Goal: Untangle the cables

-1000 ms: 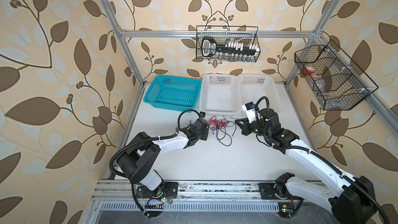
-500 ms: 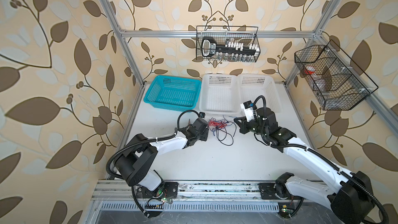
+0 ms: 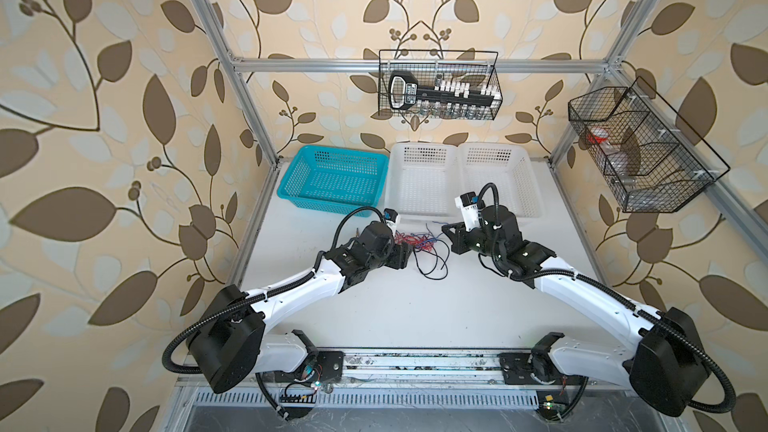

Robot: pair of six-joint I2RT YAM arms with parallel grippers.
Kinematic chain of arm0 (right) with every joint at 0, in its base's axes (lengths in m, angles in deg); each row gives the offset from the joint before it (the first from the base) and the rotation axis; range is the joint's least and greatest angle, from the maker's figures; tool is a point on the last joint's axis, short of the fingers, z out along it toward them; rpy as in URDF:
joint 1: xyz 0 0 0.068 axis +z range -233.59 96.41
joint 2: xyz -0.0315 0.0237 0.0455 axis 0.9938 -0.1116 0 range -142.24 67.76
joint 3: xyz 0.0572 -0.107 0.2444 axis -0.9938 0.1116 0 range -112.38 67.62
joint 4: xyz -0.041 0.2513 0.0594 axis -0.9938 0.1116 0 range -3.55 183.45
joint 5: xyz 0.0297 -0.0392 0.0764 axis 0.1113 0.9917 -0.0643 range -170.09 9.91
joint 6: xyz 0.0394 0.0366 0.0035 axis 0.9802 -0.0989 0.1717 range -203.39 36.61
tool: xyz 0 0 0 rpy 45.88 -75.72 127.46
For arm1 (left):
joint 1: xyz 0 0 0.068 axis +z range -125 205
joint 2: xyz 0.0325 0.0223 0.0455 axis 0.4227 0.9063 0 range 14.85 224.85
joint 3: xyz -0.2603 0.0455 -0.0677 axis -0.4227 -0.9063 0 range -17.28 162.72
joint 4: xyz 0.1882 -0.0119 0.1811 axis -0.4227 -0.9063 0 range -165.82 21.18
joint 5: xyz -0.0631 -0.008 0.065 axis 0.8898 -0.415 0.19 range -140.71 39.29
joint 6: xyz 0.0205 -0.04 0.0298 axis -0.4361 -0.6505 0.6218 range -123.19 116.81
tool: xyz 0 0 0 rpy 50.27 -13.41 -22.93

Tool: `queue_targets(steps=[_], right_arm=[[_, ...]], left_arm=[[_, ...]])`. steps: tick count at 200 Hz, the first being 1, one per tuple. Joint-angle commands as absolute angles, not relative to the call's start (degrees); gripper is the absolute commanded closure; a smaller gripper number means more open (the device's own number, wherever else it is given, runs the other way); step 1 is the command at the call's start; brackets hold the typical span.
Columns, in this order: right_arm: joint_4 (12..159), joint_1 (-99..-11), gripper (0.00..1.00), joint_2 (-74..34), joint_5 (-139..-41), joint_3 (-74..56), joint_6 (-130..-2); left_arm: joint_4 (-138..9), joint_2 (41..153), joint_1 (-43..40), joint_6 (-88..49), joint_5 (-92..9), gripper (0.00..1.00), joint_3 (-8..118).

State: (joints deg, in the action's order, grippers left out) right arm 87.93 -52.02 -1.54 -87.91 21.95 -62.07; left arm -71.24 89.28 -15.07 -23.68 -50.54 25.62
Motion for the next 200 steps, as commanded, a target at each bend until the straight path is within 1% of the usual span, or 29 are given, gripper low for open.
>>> queue_targets(steps=[1, 55, 87, 138, 150, 163, 171, 179, 200], right_arm=[[84.5, -51.6, 1.00, -1.6, -86.4, 20.1, -59.0], [82.6, -51.5, 1.00, -2.5, -86.2, 20.4, -57.2], [82.0, -51.1, 1.00, -2.4, -86.4, 20.7, -56.8], [82.6, -50.6, 1.00, -1.2, -87.9, 20.6, -56.7], [82.8, -50.4, 1.00, -0.6, -88.1, 20.9, -56.6], [83.0, -50.1, 1.00, 0.2, -88.1, 21.3, -56.5], [83.2, -50.1, 1.00, 0.8, -88.2, 21.7, -56.4], [83.4, -50.1, 1.00, 1.3, -88.2, 21.9, -56.4], [84.7, -50.1, 1.00, 3.0, -87.5, 22.1, -56.9]], left_arm=[[-71.3, 90.1, -15.1, -28.2, -47.4, 0.31, 27.9], [-67.3, 92.9, -15.8, -35.1, -42.4, 0.38, 28.3], [-63.2, 95.8, -16.3, -37.8, -41.1, 0.38, 28.4], [-62.3, 99.8, -16.7, -39.5, -45.7, 0.41, 30.1], [-61.8, 100.2, -16.7, -40.0, -46.7, 0.43, 30.3], [-61.2, 100.7, -16.7, -40.3, -47.4, 0.46, 30.4], [-61.2, 101.1, -16.7, -40.4, -48.0, 0.52, 30.6], [-61.5, 101.4, -16.7, -40.5, -48.7, 0.59, 30.8], [-63.5, 102.3, -16.7, -40.2, -50.4, 0.84, 31.4]])
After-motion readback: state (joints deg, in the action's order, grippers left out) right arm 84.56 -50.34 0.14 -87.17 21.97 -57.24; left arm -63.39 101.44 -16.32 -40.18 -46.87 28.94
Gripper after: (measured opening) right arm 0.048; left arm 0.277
